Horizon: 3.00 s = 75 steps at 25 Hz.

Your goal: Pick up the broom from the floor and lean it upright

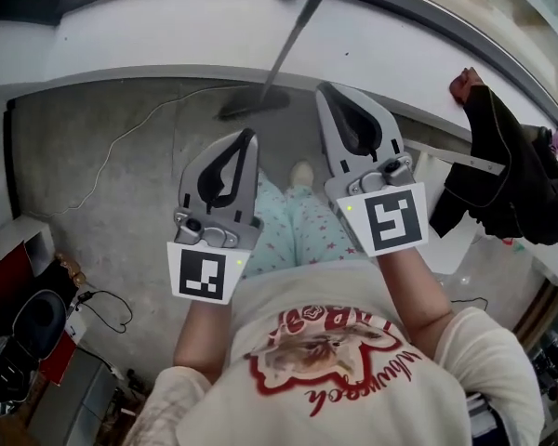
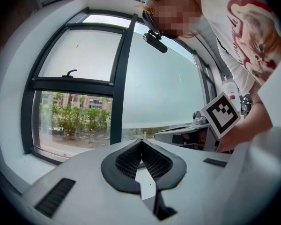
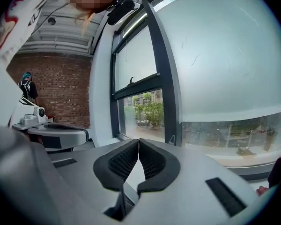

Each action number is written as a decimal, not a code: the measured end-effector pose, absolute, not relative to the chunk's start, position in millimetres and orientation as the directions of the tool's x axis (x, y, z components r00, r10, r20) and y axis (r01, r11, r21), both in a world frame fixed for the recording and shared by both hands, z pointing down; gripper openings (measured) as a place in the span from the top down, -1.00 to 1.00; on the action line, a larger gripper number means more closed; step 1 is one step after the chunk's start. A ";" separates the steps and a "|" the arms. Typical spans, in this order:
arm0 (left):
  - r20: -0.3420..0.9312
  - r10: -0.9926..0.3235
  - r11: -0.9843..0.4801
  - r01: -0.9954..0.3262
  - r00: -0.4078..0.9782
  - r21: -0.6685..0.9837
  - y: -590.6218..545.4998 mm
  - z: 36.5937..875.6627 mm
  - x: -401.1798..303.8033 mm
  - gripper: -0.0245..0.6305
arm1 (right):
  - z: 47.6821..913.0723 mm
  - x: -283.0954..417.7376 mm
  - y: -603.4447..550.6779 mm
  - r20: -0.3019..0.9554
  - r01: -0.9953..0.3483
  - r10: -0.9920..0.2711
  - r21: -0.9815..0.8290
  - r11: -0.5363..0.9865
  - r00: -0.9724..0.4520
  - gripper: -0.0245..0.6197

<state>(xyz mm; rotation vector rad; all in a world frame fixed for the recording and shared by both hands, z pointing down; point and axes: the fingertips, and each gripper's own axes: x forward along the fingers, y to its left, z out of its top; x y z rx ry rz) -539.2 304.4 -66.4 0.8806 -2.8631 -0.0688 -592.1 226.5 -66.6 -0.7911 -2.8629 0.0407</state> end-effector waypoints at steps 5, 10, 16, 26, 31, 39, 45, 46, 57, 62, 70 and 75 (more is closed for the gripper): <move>0.131 -0.529 0.849 -0.523 -0.839 0.081 327.1 -75.0 -522.6 0.87 | -79.5 -579.8 252.9 0.134 0.561 0.567 -0.082 0.824 -0.813 0.84; 0.088 -0.504 0.863 -0.498 -0.859 0.088 339.1 -77.2 -509.0 0.87 | -76.8 -560.6 275.8 0.120 0.596 0.605 -0.104 0.796 -0.787 0.84; 0.068 -0.486 0.871 -0.477 -0.871 0.115 374.7 -65.5 -439.7 0.87 | -70.8 -491.7 306.5 0.123 0.598 0.604 -0.084 0.797 -0.787 0.84; 0.033 -0.581 0.796 -0.559 -0.813 0.235 438.0 -107.8 -250.5 0.87 | -139.6 -289.3 359.4 0.017 0.548 0.560 -0.185 0.816 -0.828 0.84; 0.044 -0.704 0.701 -0.684 -0.709 0.200 415.4 -147.1 -184.0 0.87 | -222.4 -219.7 361.9 -0.074 0.549 0.544 -0.122 0.827 -0.836 0.84; -0.104 -0.747 0.644 -0.754 -0.656 0.131 347.7 -227.5 -120.2 0.87 | -287.4 -144.0 312.7 -0.154 0.544 0.538 0.003 0.839 -0.829 0.84; -0.081 -0.742 0.650 -0.743 -0.666 0.160 315.2 -232.0 -53.0 0.87 | -281.0 -68.4 262.9 -0.103 0.533 0.539 0.077 0.843 -0.836 0.84; -0.086 -0.729 0.660 -0.730 -0.679 0.177 306.2 -232.1 -39.3 0.87 | -274.6 -55.3 252.3 -0.080 0.541 0.546 0.076 0.838 -0.834 0.84; -0.072 -0.664 0.726 -0.665 -0.744 0.176 271.2 -248.0 42.3 0.87 | -282.7 6.9 219.9 -0.063 0.639 0.640 0.037 0.769 -0.766 0.85; -0.098 -0.710 0.684 -0.716 -0.698 0.144 270.7 -264.6 38.1 0.87 | -287.5 10.8 234.5 -0.065 0.656 0.657 0.047 0.753 -0.751 0.85; -0.095 -0.728 0.674 -0.734 -0.679 0.081 314.4 -273.0 29.7 0.87 | -286.6 5.3 279.0 -0.071 0.623 0.628 0.080 0.778 -0.775 0.85; -0.098 -0.731 0.672 -0.738 -0.675 0.064 343.9 -277.1 18.3 0.87 | -285.4 -6.3 304.5 -0.060 0.623 0.630 0.101 0.776 -0.775 0.85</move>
